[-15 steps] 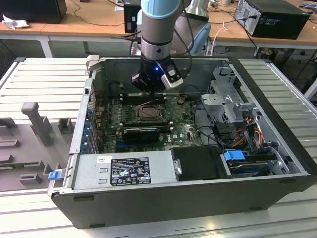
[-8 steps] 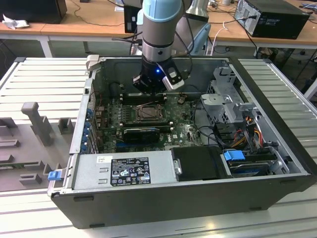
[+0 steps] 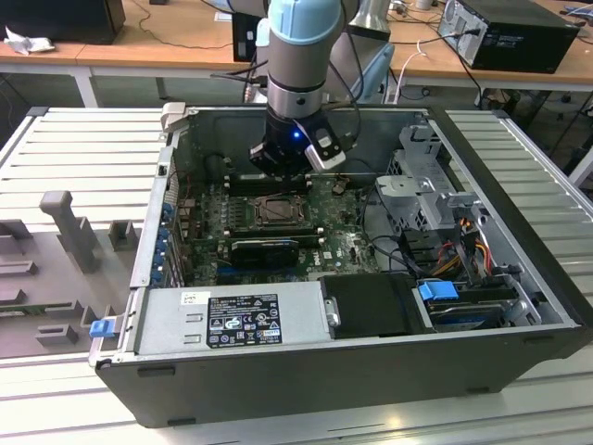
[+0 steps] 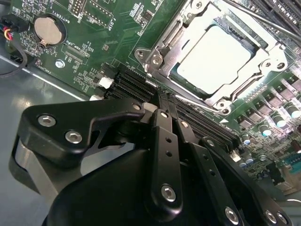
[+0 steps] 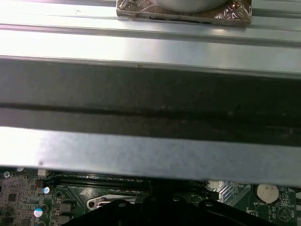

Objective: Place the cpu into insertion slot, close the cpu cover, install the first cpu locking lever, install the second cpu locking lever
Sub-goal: 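Install the first cpu locking lever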

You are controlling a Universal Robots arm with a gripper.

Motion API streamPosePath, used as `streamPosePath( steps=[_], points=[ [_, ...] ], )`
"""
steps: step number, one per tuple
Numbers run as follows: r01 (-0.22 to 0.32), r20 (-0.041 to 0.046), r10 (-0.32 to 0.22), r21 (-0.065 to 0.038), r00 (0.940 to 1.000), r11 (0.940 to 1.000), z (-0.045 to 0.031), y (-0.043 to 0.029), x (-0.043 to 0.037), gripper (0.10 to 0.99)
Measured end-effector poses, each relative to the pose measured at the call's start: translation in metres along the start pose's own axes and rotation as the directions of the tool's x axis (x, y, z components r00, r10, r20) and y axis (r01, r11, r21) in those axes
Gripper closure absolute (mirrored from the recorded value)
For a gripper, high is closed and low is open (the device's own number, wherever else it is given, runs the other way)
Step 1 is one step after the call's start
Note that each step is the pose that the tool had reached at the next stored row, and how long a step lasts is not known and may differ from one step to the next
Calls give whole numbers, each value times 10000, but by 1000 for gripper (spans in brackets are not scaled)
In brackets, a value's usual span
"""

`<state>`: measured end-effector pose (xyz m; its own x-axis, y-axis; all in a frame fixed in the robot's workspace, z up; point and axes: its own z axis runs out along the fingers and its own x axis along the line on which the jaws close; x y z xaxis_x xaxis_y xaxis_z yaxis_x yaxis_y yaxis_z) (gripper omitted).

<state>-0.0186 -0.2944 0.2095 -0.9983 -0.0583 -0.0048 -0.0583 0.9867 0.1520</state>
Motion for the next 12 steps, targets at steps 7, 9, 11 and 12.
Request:
streamPosePath(
  steps=[7, 9, 11, 12],
  points=[
    [4, 0, -4, 0, 10000, 10000, 17, -10, -8, 980],
    [3, 0, -3, 0, 10000, 10000, 17, -21, -7, 980],
    [3, 1, -3, -1, 10000, 10000, 19, -32, -6, 980],
    [2, 1, -2, -2, 10000, 10000, 23, -33, -6, 980]
  ],
)
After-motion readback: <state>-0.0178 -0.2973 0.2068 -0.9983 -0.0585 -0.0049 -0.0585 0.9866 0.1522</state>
